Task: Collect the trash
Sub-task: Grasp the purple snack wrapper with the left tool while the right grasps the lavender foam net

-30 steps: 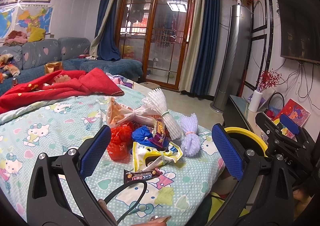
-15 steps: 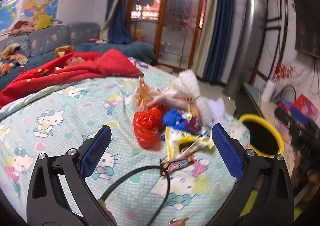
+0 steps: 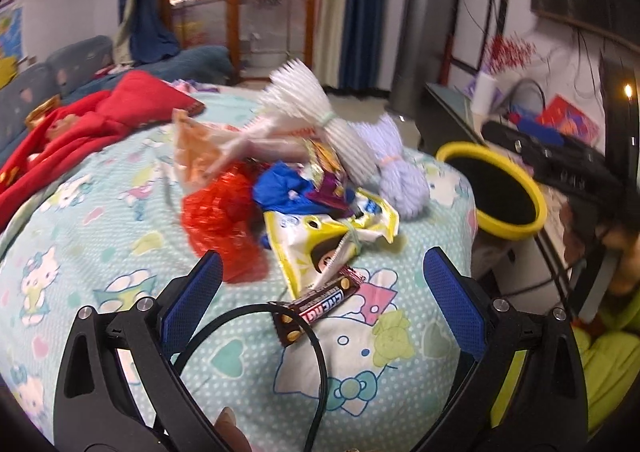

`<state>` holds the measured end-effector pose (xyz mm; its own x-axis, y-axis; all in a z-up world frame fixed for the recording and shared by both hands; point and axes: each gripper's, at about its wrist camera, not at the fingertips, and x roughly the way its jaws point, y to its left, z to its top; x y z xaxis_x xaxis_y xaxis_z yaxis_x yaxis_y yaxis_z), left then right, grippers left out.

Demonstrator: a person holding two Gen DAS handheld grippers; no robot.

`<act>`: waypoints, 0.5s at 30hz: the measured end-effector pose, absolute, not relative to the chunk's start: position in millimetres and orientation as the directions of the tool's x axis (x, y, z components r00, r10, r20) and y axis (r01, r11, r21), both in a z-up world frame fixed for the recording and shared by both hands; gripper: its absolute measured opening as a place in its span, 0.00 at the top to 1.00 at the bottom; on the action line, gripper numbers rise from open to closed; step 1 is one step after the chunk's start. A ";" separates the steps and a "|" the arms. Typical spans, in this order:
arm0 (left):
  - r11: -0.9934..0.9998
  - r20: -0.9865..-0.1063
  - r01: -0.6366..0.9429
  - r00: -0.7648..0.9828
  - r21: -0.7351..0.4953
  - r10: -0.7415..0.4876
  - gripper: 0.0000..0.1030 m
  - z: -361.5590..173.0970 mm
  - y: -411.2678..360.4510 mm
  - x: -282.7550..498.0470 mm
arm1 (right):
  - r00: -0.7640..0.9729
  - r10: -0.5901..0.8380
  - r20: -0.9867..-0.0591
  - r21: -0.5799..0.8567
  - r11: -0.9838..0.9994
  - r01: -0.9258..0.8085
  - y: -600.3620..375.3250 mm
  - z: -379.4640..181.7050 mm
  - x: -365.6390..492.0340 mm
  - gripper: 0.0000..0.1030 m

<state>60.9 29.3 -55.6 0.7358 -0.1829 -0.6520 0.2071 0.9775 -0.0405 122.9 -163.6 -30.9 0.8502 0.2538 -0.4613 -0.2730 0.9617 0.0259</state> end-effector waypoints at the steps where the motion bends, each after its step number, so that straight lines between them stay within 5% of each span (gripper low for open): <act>1: 0.975 -0.670 0.218 0.719 -0.039 -0.188 0.14 -59.2 27.5 65.7 | 0.848 0.255 -0.465 0.031 0.962 -0.272 -164.0 -33.0 125.6 0.06; 7: 0.972 -0.741 0.233 0.649 -0.024 -0.173 0.34 -75.8 26.9 80.6 | 0.825 0.266 -0.499 0.053 0.959 -0.277 -164.4 -41.1 146.8 0.06; 15: 0.973 -0.745 0.211 0.634 -0.094 -0.209 0.43 -75.4 32.6 95.9 | 0.795 0.273 -0.542 0.066 0.957 -0.284 -154.7 -54.0 176.8 0.11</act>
<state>95.9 32.6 -75.4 0.6335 -0.2095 -0.7448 0.2110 0.9729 -0.0941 176.8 -154.7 -54.0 0.7947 0.2731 -0.5421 -0.2839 0.9566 0.0658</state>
